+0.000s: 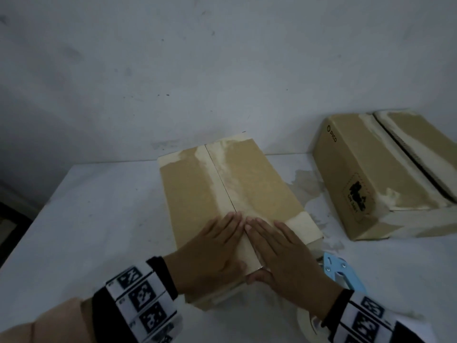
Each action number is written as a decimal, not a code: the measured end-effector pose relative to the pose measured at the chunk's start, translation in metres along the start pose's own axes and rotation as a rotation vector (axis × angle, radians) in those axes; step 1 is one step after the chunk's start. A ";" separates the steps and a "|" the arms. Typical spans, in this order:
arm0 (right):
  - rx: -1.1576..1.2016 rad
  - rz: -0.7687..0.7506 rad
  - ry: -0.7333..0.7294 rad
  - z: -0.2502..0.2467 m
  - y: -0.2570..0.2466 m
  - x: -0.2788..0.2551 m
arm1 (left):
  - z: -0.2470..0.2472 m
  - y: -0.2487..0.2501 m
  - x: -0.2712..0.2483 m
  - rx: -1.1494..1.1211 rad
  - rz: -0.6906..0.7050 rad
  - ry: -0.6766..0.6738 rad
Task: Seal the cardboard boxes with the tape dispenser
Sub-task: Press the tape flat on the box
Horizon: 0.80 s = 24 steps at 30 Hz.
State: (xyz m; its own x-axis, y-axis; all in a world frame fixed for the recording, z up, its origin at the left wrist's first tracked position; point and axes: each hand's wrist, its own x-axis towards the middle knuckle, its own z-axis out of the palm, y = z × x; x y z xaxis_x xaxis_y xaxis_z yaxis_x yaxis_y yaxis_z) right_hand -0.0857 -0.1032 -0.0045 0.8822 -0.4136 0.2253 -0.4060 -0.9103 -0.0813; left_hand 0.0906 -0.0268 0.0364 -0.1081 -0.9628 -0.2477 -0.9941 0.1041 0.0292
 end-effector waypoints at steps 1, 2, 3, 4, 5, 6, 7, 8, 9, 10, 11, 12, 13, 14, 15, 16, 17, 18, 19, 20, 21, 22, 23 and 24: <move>0.001 0.011 0.019 0.000 -0.001 0.002 | 0.007 0.005 -0.005 -0.027 -0.009 0.023; 0.002 0.017 0.032 0.001 -0.002 0.004 | 0.014 0.007 -0.007 -0.058 -0.016 0.012; 0.005 0.028 0.040 0.001 -0.004 0.007 | 0.013 0.010 -0.010 -0.067 -0.022 0.056; 0.008 0.039 0.053 0.003 -0.005 0.011 | 0.014 0.009 -0.009 -0.064 -0.032 0.089; 0.020 0.054 0.067 0.003 -0.005 0.015 | 0.017 0.007 -0.007 -0.054 -0.041 0.118; 0.030 0.053 0.102 0.006 -0.005 0.018 | 0.022 0.002 -0.005 -0.053 -0.029 0.162; 0.039 0.046 0.138 0.009 -0.004 0.018 | 0.025 -0.003 -0.004 -0.060 -0.013 0.198; 0.031 0.016 0.202 0.014 -0.002 0.016 | 0.023 -0.005 -0.002 -0.057 0.017 0.247; 0.020 -0.027 0.256 0.018 0.000 0.013 | 0.026 -0.008 -0.001 -0.042 0.048 0.305; -0.002 -0.071 0.302 0.022 0.003 0.007 | 0.028 -0.009 0.000 -0.033 0.070 0.363; -0.015 -0.093 0.323 0.024 0.004 0.002 | 0.029 -0.009 0.000 -0.031 0.085 0.402; -0.021 -0.097 0.336 0.027 0.003 -0.002 | 0.032 -0.009 0.001 -0.030 0.096 0.440; -0.012 -0.084 0.337 0.028 0.002 -0.004 | 0.034 -0.008 0.001 -0.034 0.102 0.474; -0.003 -0.068 0.341 0.029 0.000 -0.005 | 0.037 -0.008 0.001 -0.021 0.108 0.502; 0.014 -0.049 0.339 0.029 -0.003 -0.005 | 0.039 -0.007 0.001 -0.010 0.105 0.527; 0.042 -0.032 0.335 0.029 -0.005 -0.004 | 0.041 -0.006 0.001 -0.010 0.102 0.555; 0.089 -0.016 0.329 0.028 -0.006 -0.004 | 0.043 -0.004 0.000 -0.016 0.100 0.571; 0.156 0.003 0.329 0.025 -0.005 -0.003 | 0.046 -0.002 -0.001 -0.028 0.108 0.599; 0.234 0.025 0.326 0.021 -0.004 -0.002 | 0.047 0.001 -0.002 -0.035 0.110 0.624; 0.279 0.050 0.320 0.018 -0.002 0.000 | 0.047 0.003 -0.003 -0.043 0.109 0.657; 0.266 0.076 0.301 0.014 -0.001 0.003 | 0.047 0.005 -0.003 -0.060 0.113 0.687; 0.195 0.093 0.277 0.010 -0.002 0.007 | 0.047 0.006 -0.002 -0.091 0.120 0.724; 0.121 0.099 0.257 0.009 -0.004 0.011 | 0.047 0.007 -0.001 -0.144 0.125 0.761; 0.073 0.101 0.251 0.010 -0.006 0.015 | 0.048 0.008 -0.001 -0.221 0.120 0.800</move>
State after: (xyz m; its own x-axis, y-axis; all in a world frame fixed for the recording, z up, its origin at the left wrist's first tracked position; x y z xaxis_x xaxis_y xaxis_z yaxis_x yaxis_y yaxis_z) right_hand -0.0678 -0.1045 -0.0104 0.7478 -0.4924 0.4454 -0.4621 -0.8677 -0.1833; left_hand 0.0825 -0.0133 -0.0093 -0.0961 -0.8435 0.5285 -0.9438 0.2460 0.2209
